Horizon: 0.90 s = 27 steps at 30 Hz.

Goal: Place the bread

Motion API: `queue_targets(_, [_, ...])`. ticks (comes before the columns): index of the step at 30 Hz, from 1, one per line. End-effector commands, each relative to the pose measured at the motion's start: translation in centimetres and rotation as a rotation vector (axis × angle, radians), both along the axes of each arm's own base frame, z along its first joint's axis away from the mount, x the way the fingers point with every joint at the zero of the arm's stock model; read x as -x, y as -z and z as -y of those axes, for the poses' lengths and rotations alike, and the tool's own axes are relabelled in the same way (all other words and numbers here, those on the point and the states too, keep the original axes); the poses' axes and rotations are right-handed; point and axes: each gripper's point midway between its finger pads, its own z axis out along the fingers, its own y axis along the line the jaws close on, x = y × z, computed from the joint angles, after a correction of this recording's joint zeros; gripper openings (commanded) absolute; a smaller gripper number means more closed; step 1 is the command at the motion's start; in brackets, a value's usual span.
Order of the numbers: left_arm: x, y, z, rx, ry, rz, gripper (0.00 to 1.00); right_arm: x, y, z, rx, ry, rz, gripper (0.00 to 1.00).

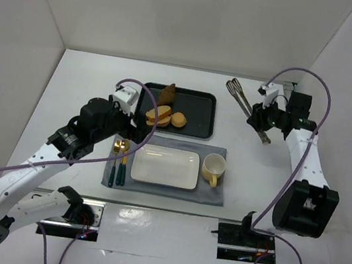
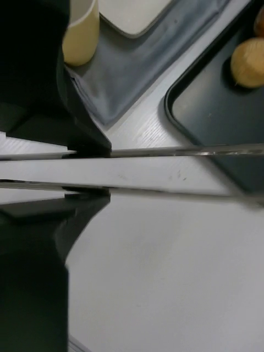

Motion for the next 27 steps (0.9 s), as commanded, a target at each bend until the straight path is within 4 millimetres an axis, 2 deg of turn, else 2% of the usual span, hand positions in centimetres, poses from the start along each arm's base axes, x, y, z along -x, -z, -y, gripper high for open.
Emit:
queue_targets(1, [-0.8, -0.7, -0.3, -0.004, -0.020, 0.050, 1.00, 2.3, -3.3, -4.5, -0.105, -0.131, -0.027, 0.48])
queue_targets(3, [-0.9, -0.7, -0.5, -0.006, -0.028, 0.051, 1.00, 3.2, -4.3, -6.9, -0.119, -0.180, -0.028, 0.53])
queue_targets(4, [-0.9, -0.7, -0.5, -0.007, -0.029, 0.051, 1.00, 3.4, -4.3, -7.6, -0.120, -0.188, -0.037, 0.61])
queue_targets(5, [-1.0, -0.4, -0.4, -0.011, -0.028, 0.044, 1.00, 3.6, -5.1, -9.2, -0.110, -0.233, -0.010, 0.62])
queue_targets(9, [-1.1, -0.4, -0.5, -0.014, -0.037, 0.045, 1.00, 3.6, -5.5, -12.2, -0.078, -0.262, 0.010, 0.74])
queue_targets(16, [-1.1, 0.0, -0.6, -0.019, -0.037, 0.037, 1.00, 2.2, -3.4, -15.1, -0.035, -0.278, -0.012, 0.74])
queue_targets(19, [-1.1, 0.0, -0.6, -0.019, -0.037, 0.037, 1.00, 1.8, -2.5, -15.9, -0.002, -0.279, -0.016, 0.74])
queue_targets(20, [-1.1, 0.0, -0.6, -0.019, -0.037, 0.037, 1.00, 1.3, -2.6, -15.6, 0.011, -0.261, 0.001, 0.75])
queue_targets(21, [-0.9, -0.3, -0.6, -0.014, -0.037, 0.045, 1.00, 1.3, -1.9, -16.4, 0.019, -0.275, -0.002, 0.75])
queue_targets(27, [-0.9, -0.3, -0.6, -0.014, -0.037, 0.045, 1.00, 0.5, 1.0, -17.1, 0.064, -0.267, -0.040, 0.75])
